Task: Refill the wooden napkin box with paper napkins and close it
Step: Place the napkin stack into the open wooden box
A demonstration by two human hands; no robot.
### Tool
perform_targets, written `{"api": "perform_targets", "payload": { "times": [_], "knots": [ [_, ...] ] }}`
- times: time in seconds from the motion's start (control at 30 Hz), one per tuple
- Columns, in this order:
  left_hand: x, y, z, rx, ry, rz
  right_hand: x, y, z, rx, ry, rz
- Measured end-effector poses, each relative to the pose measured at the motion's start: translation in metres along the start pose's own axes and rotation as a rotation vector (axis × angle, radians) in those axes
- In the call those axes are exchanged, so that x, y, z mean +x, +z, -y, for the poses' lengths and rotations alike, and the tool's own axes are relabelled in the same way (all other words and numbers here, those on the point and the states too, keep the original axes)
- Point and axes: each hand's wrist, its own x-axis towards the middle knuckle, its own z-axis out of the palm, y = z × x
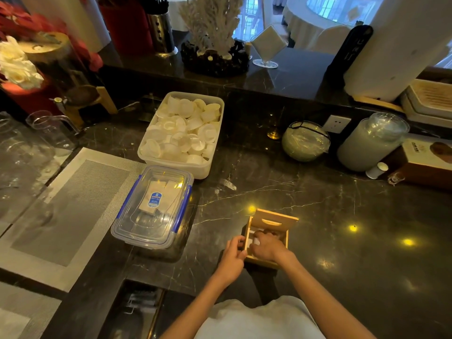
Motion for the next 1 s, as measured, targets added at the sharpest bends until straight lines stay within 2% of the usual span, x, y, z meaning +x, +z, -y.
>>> {"api": "perform_targets", "payload": {
  "times": [0.4,0.6,0.73,0.9,1.0],
  "knots": [
    [0.002,0.001,0.002,0.023,0.061,-0.02,0.002,0.02,-0.003,-0.01,-0.018,-0.075],
    [0.008,0.0,0.008,0.012,0.07,-0.02,-0.036,0.049,-0.008,-0.003,-0.145,-0.331],
    [0.012,-0.001,0.013,-0.006,0.071,0.001,-0.069,0.077,-0.016,-0.073,-0.065,-0.576],
    [0.008,0.001,0.008,0.013,0.074,0.004,-0.072,0.097,-0.032,0.186,0.006,-0.511],
    [0.007,0.003,0.007,0.044,0.077,-0.008,-0.062,0.09,-0.03,0.203,0.026,-0.534]
  ]
}}
